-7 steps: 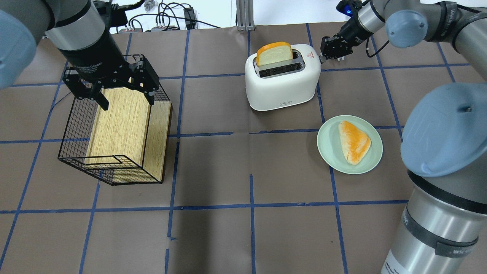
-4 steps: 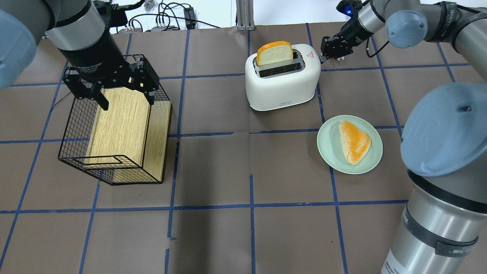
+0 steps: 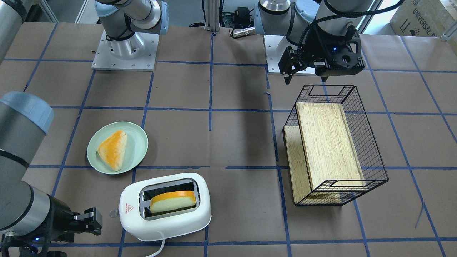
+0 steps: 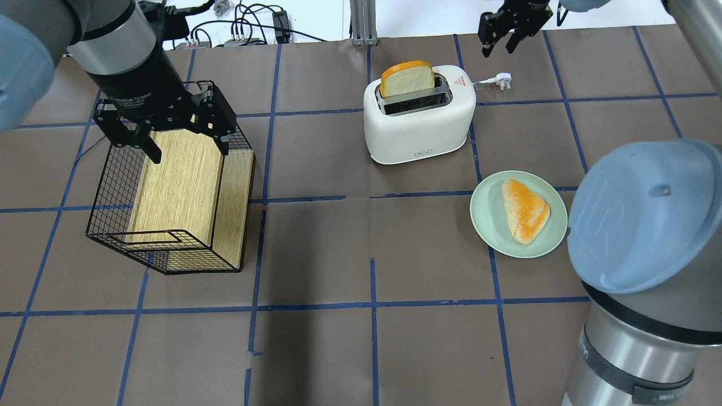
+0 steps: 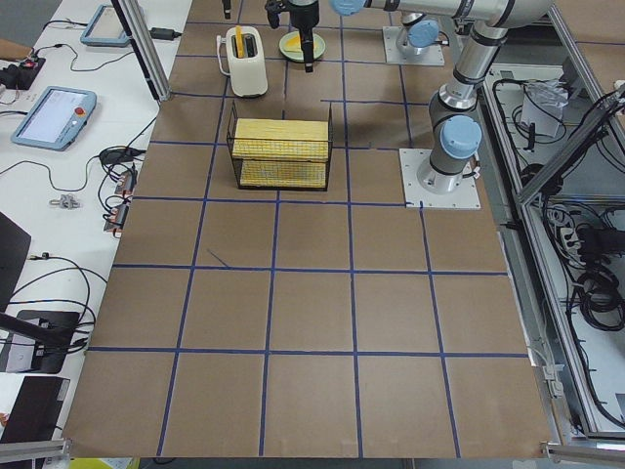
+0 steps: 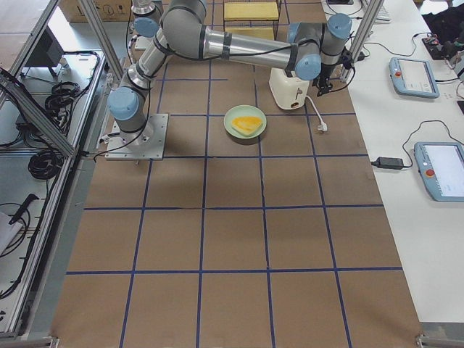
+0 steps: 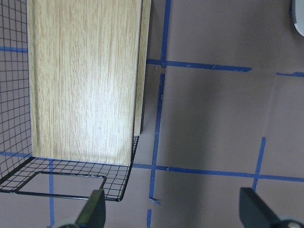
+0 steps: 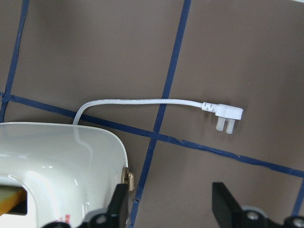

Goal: Press toaster with right arm
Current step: 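Lift the right gripper up and away from the toaster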

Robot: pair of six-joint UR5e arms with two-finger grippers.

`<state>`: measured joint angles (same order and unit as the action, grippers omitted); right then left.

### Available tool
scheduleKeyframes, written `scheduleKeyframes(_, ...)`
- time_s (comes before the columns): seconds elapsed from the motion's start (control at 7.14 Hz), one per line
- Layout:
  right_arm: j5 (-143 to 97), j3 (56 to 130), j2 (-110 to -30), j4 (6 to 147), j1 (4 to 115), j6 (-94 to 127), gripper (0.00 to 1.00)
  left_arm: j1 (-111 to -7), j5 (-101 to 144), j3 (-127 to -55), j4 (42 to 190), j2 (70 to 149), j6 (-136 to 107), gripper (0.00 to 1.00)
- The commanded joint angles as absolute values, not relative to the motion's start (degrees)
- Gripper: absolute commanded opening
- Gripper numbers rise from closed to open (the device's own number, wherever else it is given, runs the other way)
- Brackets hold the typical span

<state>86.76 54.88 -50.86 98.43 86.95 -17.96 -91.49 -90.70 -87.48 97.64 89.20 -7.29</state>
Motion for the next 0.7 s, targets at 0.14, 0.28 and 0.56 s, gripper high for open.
scheduleKeyframes(0.14,90.5,53.2,-54.3,90.7,89.5,-16.0,1.0,-91.5,-90.7,-87.5,97.6,89.2,-7.3,1.0)
scheduleKeyframes(0.28,88.2,55.5,-58.3,87.1,89.4,-16.3,1.0,-91.5,-90.7,-87.5,97.6,89.2,-7.3,1.0)
scheduleKeyframes(0.56,88.3,66.5,-70.1,86.0,88.9,-16.5,1.0,-91.5,-90.7,-87.5,97.6,89.2,-7.3,1.0)
